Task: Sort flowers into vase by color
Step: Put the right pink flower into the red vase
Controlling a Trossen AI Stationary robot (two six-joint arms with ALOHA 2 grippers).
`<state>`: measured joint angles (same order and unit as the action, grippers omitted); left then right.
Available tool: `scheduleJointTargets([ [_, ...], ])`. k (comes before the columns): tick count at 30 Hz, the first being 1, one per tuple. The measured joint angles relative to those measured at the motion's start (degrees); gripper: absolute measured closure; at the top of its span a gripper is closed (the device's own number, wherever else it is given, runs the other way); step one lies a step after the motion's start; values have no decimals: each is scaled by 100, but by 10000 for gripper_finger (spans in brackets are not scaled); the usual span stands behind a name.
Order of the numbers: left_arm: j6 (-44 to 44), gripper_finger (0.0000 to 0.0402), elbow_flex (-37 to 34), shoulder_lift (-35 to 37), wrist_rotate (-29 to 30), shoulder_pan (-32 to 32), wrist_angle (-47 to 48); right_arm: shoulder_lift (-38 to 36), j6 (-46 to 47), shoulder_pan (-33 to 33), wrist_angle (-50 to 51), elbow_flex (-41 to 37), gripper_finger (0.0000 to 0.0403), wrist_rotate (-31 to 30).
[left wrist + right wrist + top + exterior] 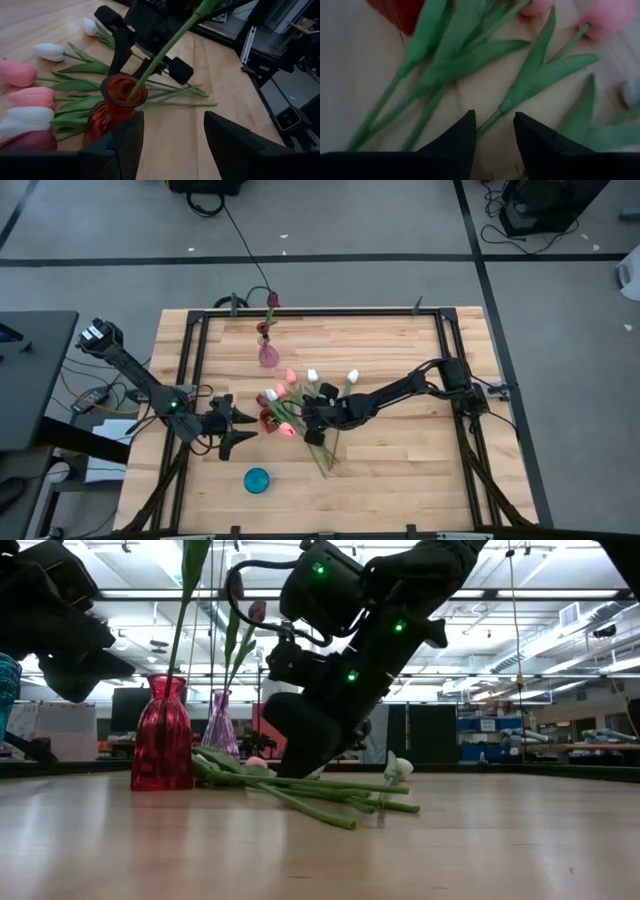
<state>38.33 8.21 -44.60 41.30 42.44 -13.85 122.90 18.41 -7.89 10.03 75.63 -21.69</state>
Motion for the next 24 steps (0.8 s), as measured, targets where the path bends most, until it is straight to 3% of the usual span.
scheduleJointTargets([
  [4, 0, 188, 0, 0, -4, 0, 0, -155, 0, 50, 325, -19, 284, 180],
  [14, -3, 188, 0, 0, -2, 0, 1, -368, 689, 396, 1352, -1, 391, 1565],
  [24, -40, 188, 0, 2, -2, 0, 31, -473, 348, 467, 2582, 579, 399, 1748],
])
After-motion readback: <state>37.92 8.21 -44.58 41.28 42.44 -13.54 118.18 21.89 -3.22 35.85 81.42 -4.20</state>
